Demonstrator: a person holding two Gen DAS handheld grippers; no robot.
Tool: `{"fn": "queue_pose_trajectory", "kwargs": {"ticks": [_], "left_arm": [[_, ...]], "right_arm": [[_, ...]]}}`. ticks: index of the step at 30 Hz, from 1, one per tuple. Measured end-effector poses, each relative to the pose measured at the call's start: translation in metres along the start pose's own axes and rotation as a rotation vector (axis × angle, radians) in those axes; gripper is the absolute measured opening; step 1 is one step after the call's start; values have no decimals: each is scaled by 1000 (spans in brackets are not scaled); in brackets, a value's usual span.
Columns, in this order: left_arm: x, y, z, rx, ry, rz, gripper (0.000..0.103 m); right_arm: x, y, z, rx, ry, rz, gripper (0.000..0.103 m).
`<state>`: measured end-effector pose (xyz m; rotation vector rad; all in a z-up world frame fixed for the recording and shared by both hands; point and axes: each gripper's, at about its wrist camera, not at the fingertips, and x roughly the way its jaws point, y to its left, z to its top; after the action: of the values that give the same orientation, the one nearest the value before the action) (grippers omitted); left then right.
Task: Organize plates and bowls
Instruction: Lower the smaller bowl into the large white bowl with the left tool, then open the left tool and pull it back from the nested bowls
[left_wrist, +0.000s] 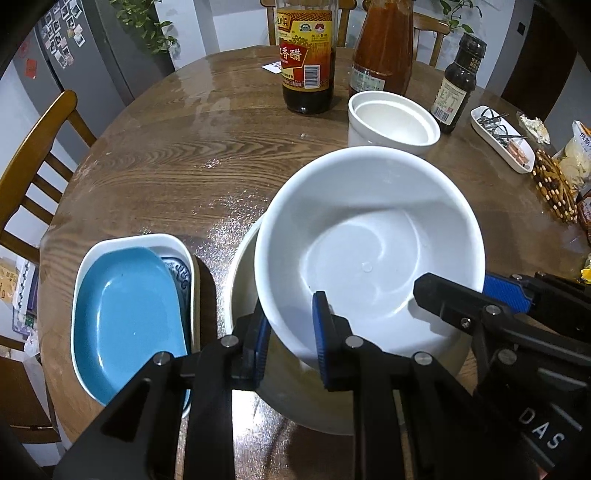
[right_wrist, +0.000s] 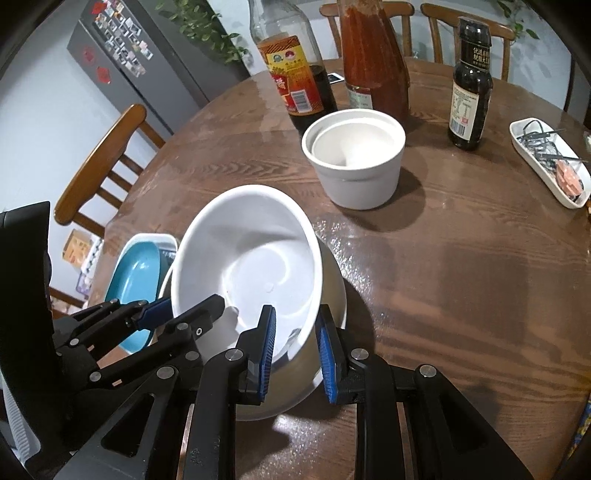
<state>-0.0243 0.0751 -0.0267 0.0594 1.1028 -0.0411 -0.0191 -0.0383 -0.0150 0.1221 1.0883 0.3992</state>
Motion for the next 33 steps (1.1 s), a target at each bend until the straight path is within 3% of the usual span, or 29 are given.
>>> {"fn": "queue_pose_trajectory", "kwargs": {"ticks": [9, 16, 17, 18, 20, 25, 27, 33], "left_arm": [[0, -3, -1, 48, -12, 23, 24], [-2, -1, 1, 47, -18, -1, 29], [-3, -1, 1, 47, -22, -2, 37], [-6, -2, 2, 49, -34, 0, 48], [-11, -3, 2, 47, -53, -2, 58], [-23, 0, 5, 30, -81, -6, 64], [-27, 4, 5, 16, -90, -6, 75], [-41, 22, 5, -48, -114, 2, 90]], "right_arm": [[-7, 9, 1, -29, -25, -73, 28], [-13, 11, 3, -32, -51, -94, 30], [-14, 11, 3, -33, -56, -99, 31], [-16, 11, 3, -35, -64, -110, 36], [-22, 10, 3, -35, -89, -128, 48], [-35, 3, 2, -18, -122, -136, 53], [-39, -1, 1, -2, -131, -132, 53], [-53, -17, -2, 47, -154, -126, 59]]}}
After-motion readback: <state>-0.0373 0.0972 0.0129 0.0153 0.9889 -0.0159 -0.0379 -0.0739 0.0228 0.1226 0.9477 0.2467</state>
